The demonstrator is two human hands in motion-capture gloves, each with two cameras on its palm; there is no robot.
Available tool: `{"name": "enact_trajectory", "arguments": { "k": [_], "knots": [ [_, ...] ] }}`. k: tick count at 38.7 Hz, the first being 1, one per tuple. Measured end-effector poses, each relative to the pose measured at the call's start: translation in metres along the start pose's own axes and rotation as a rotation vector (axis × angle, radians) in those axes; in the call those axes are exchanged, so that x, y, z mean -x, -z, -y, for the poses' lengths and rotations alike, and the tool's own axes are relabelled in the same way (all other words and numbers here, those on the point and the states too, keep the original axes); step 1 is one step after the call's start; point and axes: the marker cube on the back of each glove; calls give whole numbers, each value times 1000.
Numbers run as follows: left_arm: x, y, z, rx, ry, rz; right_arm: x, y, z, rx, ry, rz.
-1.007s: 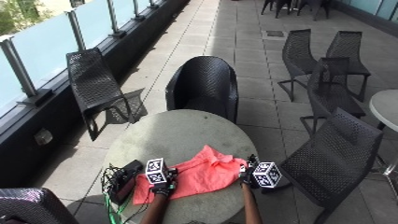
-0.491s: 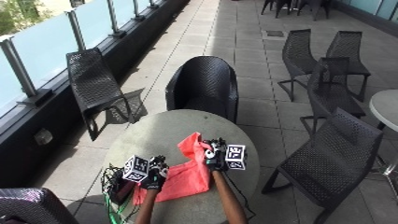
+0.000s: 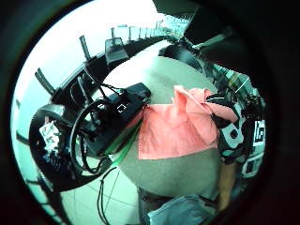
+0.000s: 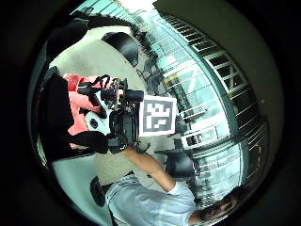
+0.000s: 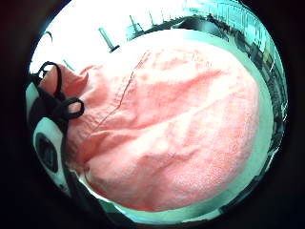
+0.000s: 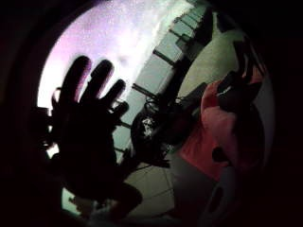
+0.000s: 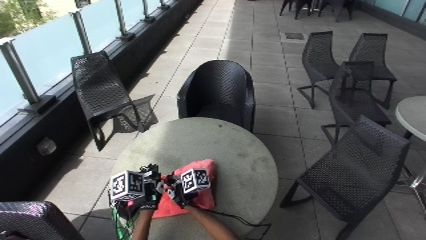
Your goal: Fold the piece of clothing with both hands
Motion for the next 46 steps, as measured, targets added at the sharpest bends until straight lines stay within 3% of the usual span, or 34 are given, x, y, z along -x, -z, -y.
{"name": "enact_trajectory", "arguments": {
  "k": [6, 13, 17, 21, 25, 29, 32, 35, 39, 43, 46],
  "knots": [
    [10, 3, -4, -45, 15, -37, 20, -32, -24, 34, 121, -138],
    [27, -1, -3, -67, 32, -40, 15, -54, -29, 77, 136, -164],
    [22, 3, -4, -63, 25, -29, 15, -47, -30, 226, 161, -154],
    [18, 3, -4, -57, 19, -27, 12, -27, -34, 470, 236, -170],
    [9, 4, -4, -57, 3, -30, 10, 14, -37, 620, 292, -238],
    [-4, 2, -5, -28, -25, -9, -16, 62, -37, 791, 247, -375],
    [-3, -8, -4, 4, -36, 45, -35, 108, -34, 853, 177, -534],
    [-8, -16, -4, 36, -53, 118, -59, 155, -27, 806, 58, -692],
    [-17, -29, -7, 91, -80, 234, -88, 202, -19, 533, -87, -830],
    [-31, -38, -15, 131, -105, 323, -107, 224, -18, 265, -151, -853],
    [-37, -46, -16, 138, -134, 361, -114, 231, -22, 149, -171, -819]
  ]
}}
